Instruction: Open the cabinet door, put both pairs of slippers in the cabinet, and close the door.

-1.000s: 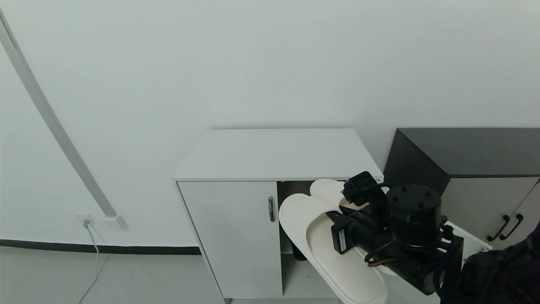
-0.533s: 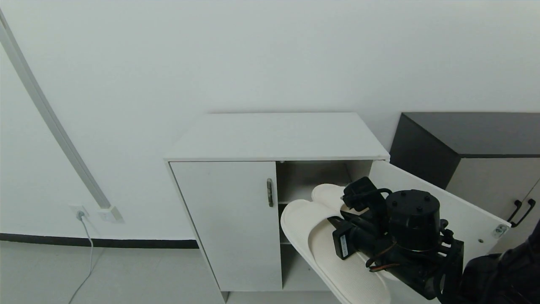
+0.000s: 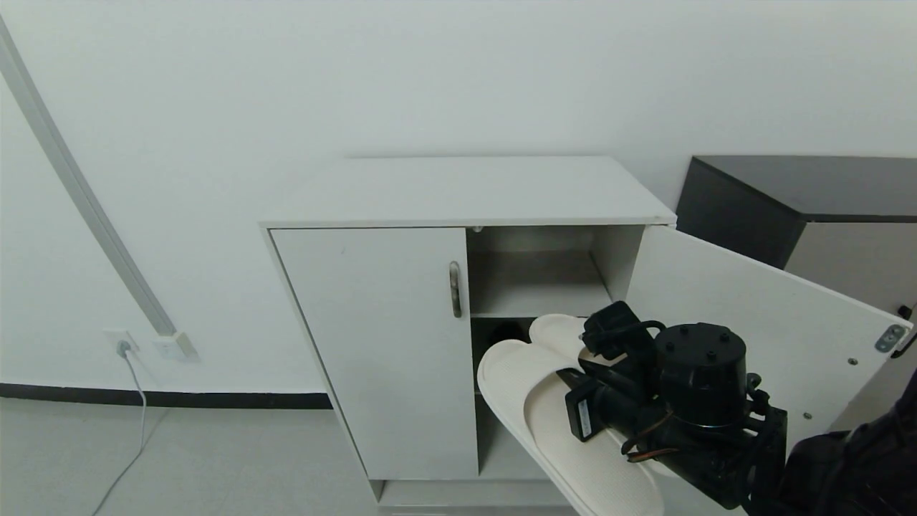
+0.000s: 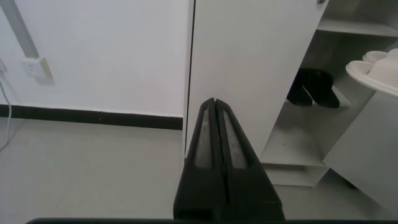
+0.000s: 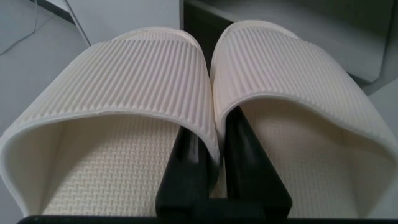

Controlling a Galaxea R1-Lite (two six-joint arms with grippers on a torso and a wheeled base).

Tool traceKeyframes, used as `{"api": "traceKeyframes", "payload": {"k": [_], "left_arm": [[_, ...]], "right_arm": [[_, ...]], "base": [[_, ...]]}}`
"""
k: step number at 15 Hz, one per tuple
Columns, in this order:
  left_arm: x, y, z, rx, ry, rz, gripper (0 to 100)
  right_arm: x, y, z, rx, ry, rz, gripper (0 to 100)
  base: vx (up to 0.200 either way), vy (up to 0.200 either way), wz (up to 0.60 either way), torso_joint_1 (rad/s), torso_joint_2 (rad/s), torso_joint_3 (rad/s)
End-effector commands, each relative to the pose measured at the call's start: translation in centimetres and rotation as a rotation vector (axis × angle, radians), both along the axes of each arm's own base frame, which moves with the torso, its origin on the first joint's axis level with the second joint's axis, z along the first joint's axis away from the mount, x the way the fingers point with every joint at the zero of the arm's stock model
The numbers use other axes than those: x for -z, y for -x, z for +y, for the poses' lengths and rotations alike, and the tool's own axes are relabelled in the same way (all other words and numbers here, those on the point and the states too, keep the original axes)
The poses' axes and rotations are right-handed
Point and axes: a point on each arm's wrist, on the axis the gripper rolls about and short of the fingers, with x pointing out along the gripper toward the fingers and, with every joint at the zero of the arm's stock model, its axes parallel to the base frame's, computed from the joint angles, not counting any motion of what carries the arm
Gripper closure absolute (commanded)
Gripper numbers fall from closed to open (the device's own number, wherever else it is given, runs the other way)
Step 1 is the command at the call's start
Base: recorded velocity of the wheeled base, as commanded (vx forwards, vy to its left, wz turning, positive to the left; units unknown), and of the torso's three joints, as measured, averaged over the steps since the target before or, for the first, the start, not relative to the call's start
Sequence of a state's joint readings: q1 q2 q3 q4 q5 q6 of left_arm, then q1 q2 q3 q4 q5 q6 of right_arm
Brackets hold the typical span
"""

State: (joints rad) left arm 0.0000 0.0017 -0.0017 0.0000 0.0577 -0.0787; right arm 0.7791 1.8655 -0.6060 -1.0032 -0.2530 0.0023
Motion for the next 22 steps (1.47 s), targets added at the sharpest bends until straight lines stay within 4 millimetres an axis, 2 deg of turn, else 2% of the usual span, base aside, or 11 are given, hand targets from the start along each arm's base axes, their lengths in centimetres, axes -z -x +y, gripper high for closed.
{"api": "traceKeyframes", "payload": {"k": [1, 9, 15, 22], "left_arm": [[0.0, 0.0, 0.0, -0.001, 0.0, 0.0, 100], [0.0, 0.0, 0.0, -0.001, 0.0, 0.0, 100], [0.0, 0.0, 0.0, -0.001, 0.0, 0.0, 100], [0.0, 0.0, 0.0, -0.002, 0.001, 0.0, 100]], "right_arm": [[0.1, 0.0, 0.0, 0.0, 0.001, 0.002, 100], [0.8, -0.1, 0.2, 0.0, 0.019, 0.02, 100], [0.8, 0.0, 0.1, -0.002, 0.012, 0.009, 100], [1.4, -0.2, 0.3, -0.002, 0.02, 0.017, 100]], "base": [[0.0, 0.0, 0.0, -0.159, 0.49, 0.325], [0.0, 0.0, 0.0, -0.125, 0.47, 0.34], [0.0, 0.0, 0.0, -0.041, 0.42, 0.374], [0.0, 0.0, 0.0, 0.001, 0.05, 0.044]]}}
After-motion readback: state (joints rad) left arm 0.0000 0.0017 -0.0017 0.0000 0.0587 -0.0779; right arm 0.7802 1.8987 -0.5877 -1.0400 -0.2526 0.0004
